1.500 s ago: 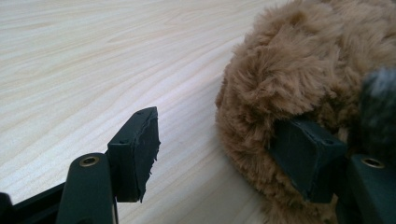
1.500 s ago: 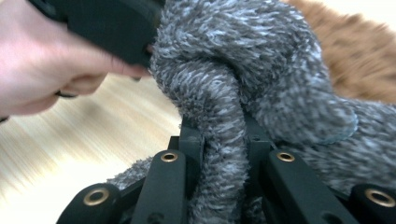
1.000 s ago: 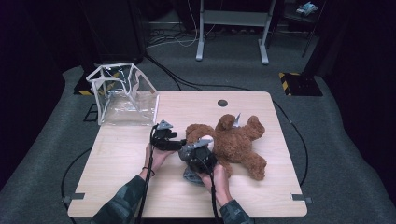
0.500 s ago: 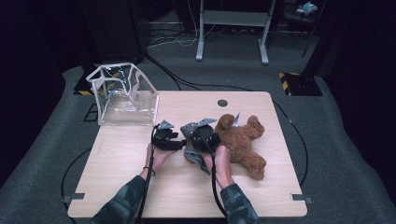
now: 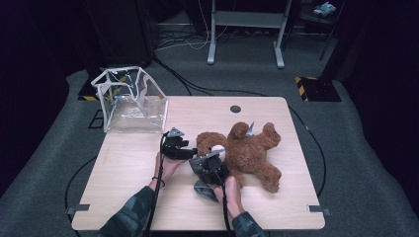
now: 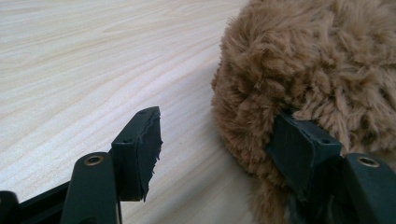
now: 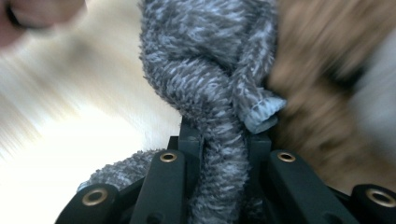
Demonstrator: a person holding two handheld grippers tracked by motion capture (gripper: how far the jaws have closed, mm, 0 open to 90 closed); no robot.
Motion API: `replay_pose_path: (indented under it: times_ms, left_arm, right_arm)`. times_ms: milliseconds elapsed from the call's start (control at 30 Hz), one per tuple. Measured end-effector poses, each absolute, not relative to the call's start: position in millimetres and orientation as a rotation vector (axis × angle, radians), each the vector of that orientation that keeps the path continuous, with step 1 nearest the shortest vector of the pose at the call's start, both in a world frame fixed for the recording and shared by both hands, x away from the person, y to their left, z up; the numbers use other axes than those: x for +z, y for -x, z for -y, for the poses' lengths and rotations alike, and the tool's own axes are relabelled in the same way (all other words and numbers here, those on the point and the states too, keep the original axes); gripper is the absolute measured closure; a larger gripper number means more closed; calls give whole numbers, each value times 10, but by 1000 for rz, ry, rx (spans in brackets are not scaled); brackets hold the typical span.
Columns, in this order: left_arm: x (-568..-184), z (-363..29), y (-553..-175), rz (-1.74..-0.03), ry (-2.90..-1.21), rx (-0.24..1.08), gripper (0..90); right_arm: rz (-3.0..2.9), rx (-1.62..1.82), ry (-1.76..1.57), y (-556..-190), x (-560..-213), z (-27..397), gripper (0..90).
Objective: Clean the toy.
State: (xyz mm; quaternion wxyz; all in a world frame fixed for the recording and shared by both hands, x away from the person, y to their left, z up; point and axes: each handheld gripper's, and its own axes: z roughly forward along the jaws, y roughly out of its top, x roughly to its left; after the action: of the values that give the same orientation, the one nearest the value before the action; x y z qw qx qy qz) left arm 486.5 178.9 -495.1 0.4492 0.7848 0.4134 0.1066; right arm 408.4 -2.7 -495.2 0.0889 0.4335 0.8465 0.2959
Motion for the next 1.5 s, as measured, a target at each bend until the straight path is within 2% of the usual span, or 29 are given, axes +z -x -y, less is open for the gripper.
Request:
replay_pose_path:
  times_ms: [100,300,433,533,733,1100,1500]
  left_arm:
    - [-4949,-1794,-4867,-1020,-1942,260,342]
    - [-4952,-1788,-4866,-1023,-1941,252,341]
    - [-4954,-1781,-4859,-1025,-1943,248,341]
    - [-4954,-1781,-4858,-1028,-1944,249,337]
    - [-4969,-1785,-4856,-1021,-1958,251,335]
    - [-4980,-1776,-4839,-1031,-1951,250,328]
    - [-4971,-1771,-4835,-1032,-1957,258,332]
  right_arm:
    - [-2514,902,-1276,-4038,-4873,93,753]
    - [-2364,1034,-1248,-3987,-4274,364,752]
    - [-2214,1051,-1259,-4100,-3919,554,751]
    - [-2134,1004,-1285,-4278,-3830,646,750]
    - [-2165,912,-1420,-4498,-4132,666,751]
    - [-2193,919,-1411,-4119,-4284,739,751]
    - [-2407,774,-1372,-3893,-4833,574,748]
